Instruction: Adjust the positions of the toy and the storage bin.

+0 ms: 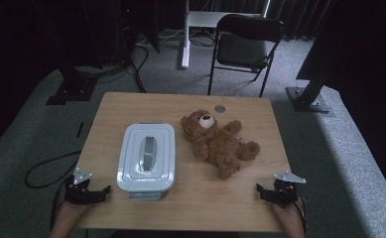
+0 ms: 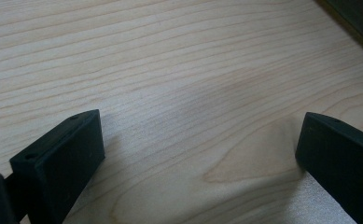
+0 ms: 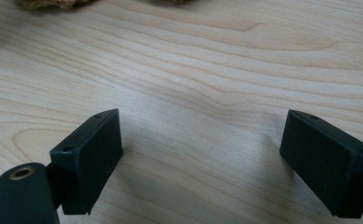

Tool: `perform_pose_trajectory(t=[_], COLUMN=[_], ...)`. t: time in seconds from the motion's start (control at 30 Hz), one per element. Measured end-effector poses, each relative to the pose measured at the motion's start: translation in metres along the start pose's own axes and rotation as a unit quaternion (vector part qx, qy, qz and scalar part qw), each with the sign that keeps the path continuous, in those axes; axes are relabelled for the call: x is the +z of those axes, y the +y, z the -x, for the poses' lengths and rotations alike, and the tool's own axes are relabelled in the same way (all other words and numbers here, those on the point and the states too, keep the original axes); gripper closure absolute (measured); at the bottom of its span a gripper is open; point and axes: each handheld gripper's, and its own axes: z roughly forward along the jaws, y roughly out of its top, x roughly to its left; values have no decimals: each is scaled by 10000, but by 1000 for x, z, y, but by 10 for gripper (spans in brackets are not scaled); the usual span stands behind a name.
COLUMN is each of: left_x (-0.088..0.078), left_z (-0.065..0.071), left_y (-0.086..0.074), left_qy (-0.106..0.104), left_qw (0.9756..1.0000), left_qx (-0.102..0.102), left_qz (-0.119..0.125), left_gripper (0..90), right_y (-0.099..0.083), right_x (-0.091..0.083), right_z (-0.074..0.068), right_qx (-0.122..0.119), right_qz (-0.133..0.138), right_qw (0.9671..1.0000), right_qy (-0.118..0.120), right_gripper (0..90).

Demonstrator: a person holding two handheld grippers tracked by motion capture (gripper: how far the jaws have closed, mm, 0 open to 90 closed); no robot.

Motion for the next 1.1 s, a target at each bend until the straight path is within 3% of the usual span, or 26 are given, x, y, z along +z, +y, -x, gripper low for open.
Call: perform_pose_trajectory(t=[0.23, 0.4, 0.57, 0.7, 0.77, 0.87, 1.1], left_x=[0, 0, 0, 0, 0, 0, 0], left_z=[0, 0, 0, 0, 0, 0, 0], left_y=[0, 0, 0, 0, 0, 0, 0], left_qy=[0, 2, 11, 11, 11, 11, 11], left_qw=[10000, 10000, 10000, 10000, 10000, 10000, 10000], left_qx=[3, 8, -12, -13, -13, -13, -16], left_qz=[-3, -8, 0, -1, -2, 0, 1], left_gripper=[18, 18, 18, 18, 18, 18, 18], right_y=[0, -2, 0, 4, 5, 16, 60], right_x=[0, -3, -3, -3, -3, -13, -35], right_z=[0, 5, -1, -5, -5, -5, -2], right_qx=[13, 206, -17, 100, 75, 124, 100], right_qz=[3, 91, -2, -41, -51, 154, 547], right_qw=[10000, 9995, 9998, 9978, 9981, 9979, 9948], right_qy=[2, 241, 209, 649, 615, 614, 855], right_gripper=[120, 123, 133, 132, 133, 133, 139])
